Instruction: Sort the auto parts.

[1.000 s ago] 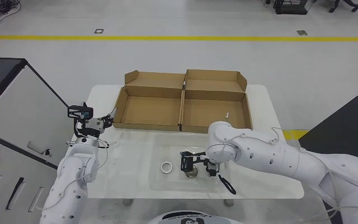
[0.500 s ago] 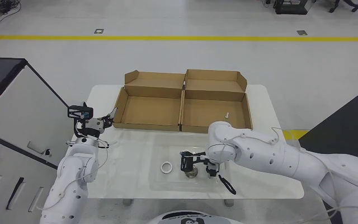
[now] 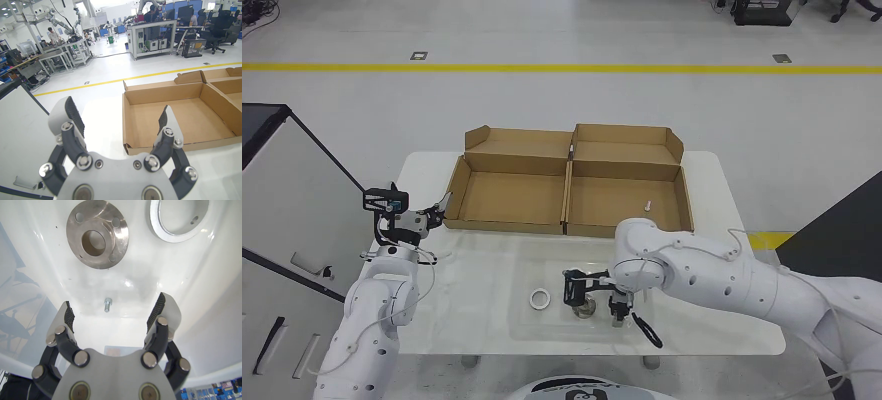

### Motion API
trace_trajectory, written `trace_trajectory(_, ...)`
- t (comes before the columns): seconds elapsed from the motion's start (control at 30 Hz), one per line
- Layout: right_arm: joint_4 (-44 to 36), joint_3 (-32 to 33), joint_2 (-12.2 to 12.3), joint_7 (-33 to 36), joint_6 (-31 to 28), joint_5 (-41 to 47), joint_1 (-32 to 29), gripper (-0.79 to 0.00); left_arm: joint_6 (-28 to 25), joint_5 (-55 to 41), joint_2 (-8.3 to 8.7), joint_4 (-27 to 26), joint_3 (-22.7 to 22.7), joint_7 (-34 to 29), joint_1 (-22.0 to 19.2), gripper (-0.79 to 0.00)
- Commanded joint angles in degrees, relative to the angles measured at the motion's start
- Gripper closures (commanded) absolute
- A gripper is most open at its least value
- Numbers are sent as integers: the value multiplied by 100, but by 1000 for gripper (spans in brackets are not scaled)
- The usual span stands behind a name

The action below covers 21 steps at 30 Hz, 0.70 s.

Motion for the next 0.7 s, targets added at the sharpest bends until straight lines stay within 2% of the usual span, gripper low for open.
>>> trace_trajectory(0.0,-70,44,21,74,30,-5,3,-785,0,0,0,0,0,0,0,-785)
trace_trajectory(0.23,-210,63,121,93,30,15,48,-785,0,0,0,0,0,0,0,-785)
trace_trajectory(0.27,-204,47,133,93,25,29,59,-760,0,0,0,0,0,0,0,-785)
trace_trajectory(0.37,-181,5,157,93,-2,84,88,-391,0,0,0,0,0,0,0,-785)
trace_trajectory(0.4,-175,-6,163,93,-6,101,97,-366,0,0,0,0,0,0,0,-785)
trace_trajectory(0.67,-132,-70,192,93,-16,234,147,-351,0,0,0,0,0,0,0,-785)
